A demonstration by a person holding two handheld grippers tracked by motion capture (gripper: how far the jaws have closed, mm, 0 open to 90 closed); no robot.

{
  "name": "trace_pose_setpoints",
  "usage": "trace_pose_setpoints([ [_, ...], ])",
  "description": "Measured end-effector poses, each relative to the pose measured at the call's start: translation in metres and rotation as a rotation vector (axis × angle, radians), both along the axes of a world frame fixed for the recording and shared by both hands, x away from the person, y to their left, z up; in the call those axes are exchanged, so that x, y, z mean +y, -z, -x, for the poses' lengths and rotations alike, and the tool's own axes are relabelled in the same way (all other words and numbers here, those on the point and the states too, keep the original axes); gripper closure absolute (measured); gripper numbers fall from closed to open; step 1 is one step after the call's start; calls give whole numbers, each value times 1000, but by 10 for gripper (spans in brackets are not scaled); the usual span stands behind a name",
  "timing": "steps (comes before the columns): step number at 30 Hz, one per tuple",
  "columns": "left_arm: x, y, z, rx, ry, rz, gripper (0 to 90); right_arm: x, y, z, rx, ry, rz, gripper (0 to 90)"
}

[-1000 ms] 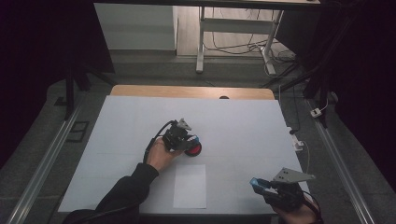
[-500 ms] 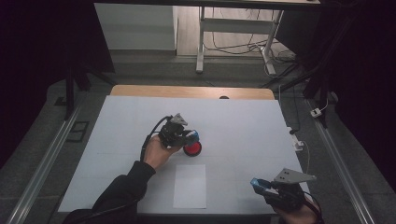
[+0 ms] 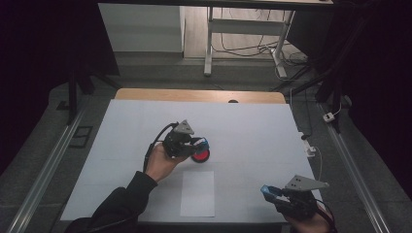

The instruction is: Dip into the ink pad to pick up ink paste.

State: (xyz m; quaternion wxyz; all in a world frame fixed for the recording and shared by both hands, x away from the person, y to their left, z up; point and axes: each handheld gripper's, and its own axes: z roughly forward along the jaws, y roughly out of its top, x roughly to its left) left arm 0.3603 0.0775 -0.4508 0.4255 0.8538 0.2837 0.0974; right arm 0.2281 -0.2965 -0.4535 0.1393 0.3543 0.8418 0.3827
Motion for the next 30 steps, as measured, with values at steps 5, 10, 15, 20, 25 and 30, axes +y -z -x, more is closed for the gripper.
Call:
trace_pose_setpoints([
  [5, 3, -4, 8, 6, 23, 21, 701, 0, 0, 0, 0, -2, 2, 681],
  [10, 4, -6, 18, 7, 40, 12, 701, 0, 0, 0, 1, -3, 3, 681],
  [15, 7, -10, 27, -3, 52, 18, 701, 0, 0, 0, 1, -7, 6, 681],
  [20, 9, -10, 36, 7, 65, 21, 701, 1, 0, 0, 1, -10, 5, 681],
  [25, 9, -9, 43, 18, 75, 21, 701, 1, 0, 0, 1, -14, 5, 681],
  [30, 10, -8, 49, 33, 82, 28, 701, 1, 0, 0, 1, -15, 5, 681],
])
